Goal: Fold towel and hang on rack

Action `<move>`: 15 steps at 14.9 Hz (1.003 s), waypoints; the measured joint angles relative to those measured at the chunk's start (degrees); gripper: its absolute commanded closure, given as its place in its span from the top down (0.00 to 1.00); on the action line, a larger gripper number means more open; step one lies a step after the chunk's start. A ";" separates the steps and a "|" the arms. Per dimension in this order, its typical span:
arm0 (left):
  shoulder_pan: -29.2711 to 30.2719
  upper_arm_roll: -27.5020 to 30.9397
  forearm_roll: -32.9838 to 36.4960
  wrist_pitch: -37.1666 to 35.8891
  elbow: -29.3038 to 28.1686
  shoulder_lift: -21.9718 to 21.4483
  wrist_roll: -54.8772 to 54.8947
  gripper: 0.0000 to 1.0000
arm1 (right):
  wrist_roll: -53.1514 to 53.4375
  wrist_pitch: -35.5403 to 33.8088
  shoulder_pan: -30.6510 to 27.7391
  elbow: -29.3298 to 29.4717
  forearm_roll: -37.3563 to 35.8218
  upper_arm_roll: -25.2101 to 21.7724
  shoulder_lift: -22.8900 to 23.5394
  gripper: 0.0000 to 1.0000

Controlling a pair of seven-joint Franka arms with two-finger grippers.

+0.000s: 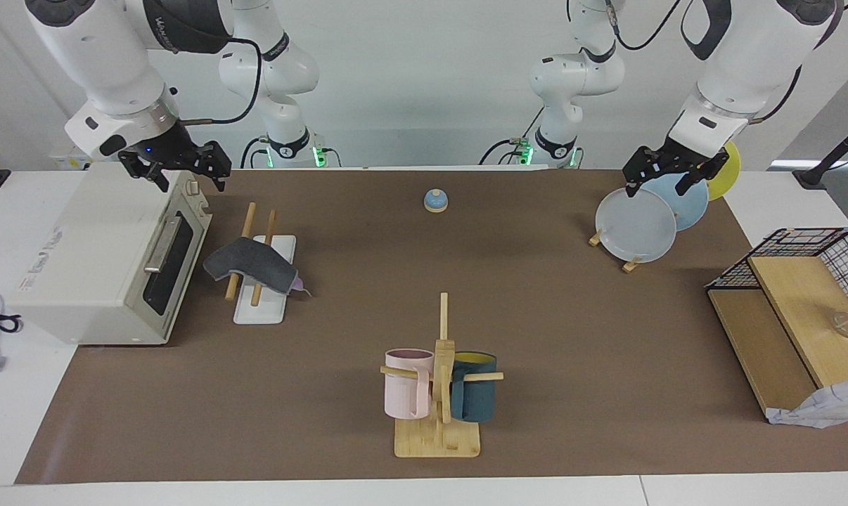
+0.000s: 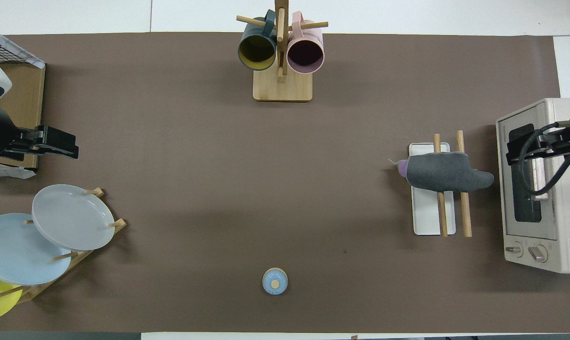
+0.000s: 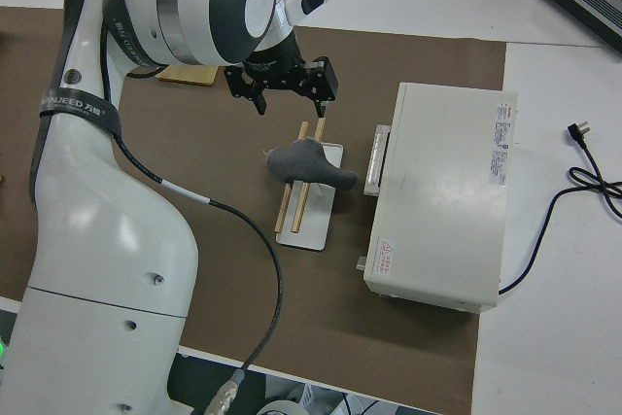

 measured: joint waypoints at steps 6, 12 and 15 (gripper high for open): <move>0.01 0.04 0.00 0.09 0.00 0.00 0.60 1.00 | 0.00 0.17 0.10 0.03 0.00 0.06 -0.03 1.00; 0.01 0.05 0.00 0.09 0.00 0.00 0.61 1.00 | 0.01 1.68 -0.14 -0.03 0.00 0.06 -0.03 1.00; 0.01 0.05 0.00 0.09 0.00 0.00 0.61 1.00 | 0.04 2.94 -0.24 -0.06 0.00 0.06 -0.03 1.00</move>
